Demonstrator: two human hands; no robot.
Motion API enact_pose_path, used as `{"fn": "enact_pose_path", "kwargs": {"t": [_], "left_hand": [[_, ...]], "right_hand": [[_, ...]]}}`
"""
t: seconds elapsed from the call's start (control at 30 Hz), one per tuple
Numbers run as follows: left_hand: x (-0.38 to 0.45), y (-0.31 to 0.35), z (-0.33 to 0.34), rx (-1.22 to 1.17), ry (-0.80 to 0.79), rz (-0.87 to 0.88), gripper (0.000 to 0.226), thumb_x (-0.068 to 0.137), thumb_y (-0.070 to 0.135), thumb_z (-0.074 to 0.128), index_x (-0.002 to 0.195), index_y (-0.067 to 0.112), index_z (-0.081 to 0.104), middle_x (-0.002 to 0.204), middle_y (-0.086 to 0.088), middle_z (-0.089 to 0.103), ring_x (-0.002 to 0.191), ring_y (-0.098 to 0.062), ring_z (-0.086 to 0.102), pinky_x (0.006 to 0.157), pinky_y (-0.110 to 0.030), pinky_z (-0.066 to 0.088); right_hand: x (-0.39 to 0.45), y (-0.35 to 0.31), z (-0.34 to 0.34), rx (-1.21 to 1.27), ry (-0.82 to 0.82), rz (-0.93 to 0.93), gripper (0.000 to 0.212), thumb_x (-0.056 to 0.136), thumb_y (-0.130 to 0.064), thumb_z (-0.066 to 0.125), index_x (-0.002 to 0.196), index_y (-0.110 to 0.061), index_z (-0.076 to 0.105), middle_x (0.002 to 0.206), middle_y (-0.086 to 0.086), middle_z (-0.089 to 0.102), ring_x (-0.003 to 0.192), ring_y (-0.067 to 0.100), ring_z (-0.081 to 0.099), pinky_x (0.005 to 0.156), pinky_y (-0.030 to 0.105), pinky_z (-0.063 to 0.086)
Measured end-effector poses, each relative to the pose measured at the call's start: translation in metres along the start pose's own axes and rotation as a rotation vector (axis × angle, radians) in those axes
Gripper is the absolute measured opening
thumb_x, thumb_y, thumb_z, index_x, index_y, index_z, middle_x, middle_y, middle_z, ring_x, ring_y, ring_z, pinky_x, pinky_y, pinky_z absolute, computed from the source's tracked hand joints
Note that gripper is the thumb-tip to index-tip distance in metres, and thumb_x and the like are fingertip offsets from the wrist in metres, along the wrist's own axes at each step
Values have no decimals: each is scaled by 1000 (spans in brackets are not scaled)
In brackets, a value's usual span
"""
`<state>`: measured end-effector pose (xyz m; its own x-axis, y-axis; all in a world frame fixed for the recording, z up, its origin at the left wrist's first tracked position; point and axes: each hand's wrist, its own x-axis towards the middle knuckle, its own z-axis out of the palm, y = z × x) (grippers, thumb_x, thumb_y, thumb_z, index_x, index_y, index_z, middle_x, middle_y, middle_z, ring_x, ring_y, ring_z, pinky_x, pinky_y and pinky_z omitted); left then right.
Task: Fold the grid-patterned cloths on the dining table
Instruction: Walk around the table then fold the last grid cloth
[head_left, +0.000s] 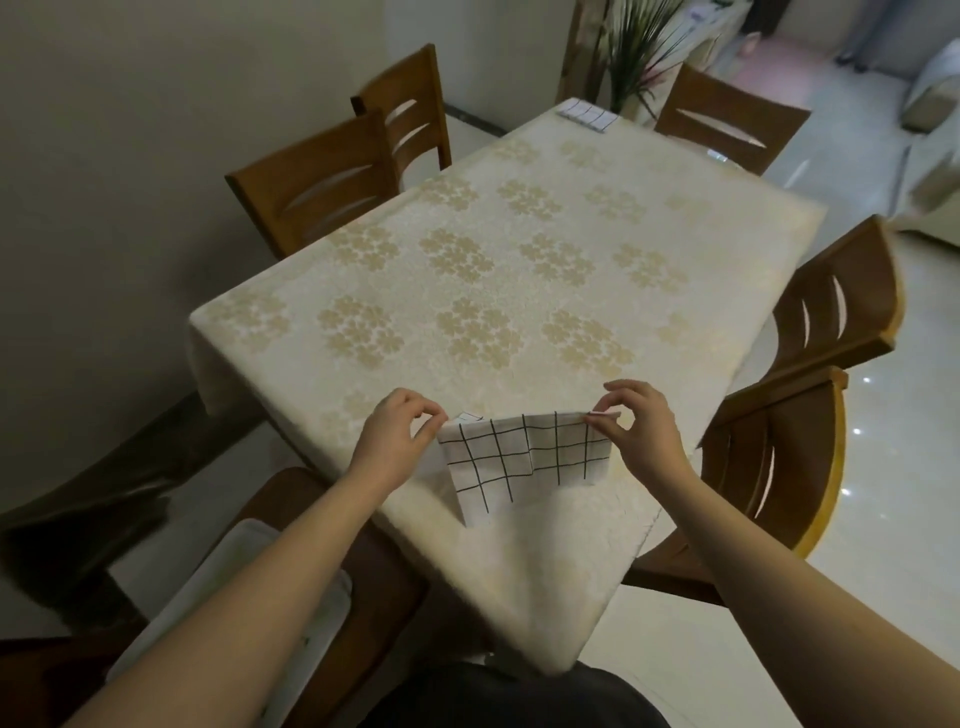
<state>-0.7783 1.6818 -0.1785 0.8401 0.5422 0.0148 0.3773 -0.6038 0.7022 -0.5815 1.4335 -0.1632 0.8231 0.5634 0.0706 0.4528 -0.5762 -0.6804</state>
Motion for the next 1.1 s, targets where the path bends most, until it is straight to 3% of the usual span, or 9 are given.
{"fn": "enact_pose_path", "kwargs": {"t": [0.13,0.2,0.37,0.53,0.63,0.77,0.9,1.0,1.1], "left_hand": [[-5,1,11,92,-224,51,49,84,45,69,129,27,56,135,8,50,125,-11,46,107,-33,38],[-6,2,20,117,-214,62,44,83,39,72,123,25,61,133,7,55,122,-13,50,104,-30,40],[0,11,14,-44,-136,-38,3,90,29,64,91,28,67,89,8,69,86,-12,63,70,-26,48],[18,20,-14,-496,-213,-146,7,88,30,70,89,23,70,80,-7,74,77,-17,69,69,-27,51],[32,22,-12,-659,-253,-243,11,91,24,66,94,13,69,82,-7,76,79,-22,71,70,-31,54],[51,20,14,-519,-267,-316,12,93,30,63,96,19,68,80,1,67,73,-15,61,66,-28,48],[72,17,52,-387,-238,-395,18,96,32,56,107,20,65,107,-5,65,95,-20,58,77,-28,43],[82,19,76,-342,-267,-453,32,98,34,52,127,21,56,125,-8,58,105,-21,53,84,-31,42],[86,15,91,-298,-290,-514,42,98,35,53,136,19,47,132,-10,54,109,-22,52,86,-32,41]], "right_hand": [[-17,-17,-5,187,-73,87,10,84,-22,73,86,-17,65,107,-12,69,96,-5,61,78,4,40],[-23,-23,-6,232,-89,93,9,84,-19,72,86,-13,65,98,-8,72,86,-8,63,71,2,43],[-29,-34,-17,259,-73,114,14,82,-24,74,87,-14,66,81,-1,71,75,10,67,68,26,55],[-31,-30,-30,422,3,197,18,80,-31,77,88,-16,69,80,19,69,67,26,62,63,38,50],[-31,-20,-25,563,-1,319,19,80,-26,78,90,-12,70,85,18,71,76,27,64,70,40,50],[-28,5,-8,583,-72,449,18,83,-22,75,95,-9,69,89,19,72,81,32,68,79,49,55],[-23,43,12,572,-132,565,19,89,-12,67,107,-8,64,102,15,70,98,32,67,76,33,58],[-16,66,23,439,-187,536,35,90,-18,66,124,-17,57,118,-3,62,112,18,58,88,29,47],[-10,78,27,300,-251,493,40,92,-25,62,131,-23,53,127,-9,55,119,10,48,88,27,40]]}}
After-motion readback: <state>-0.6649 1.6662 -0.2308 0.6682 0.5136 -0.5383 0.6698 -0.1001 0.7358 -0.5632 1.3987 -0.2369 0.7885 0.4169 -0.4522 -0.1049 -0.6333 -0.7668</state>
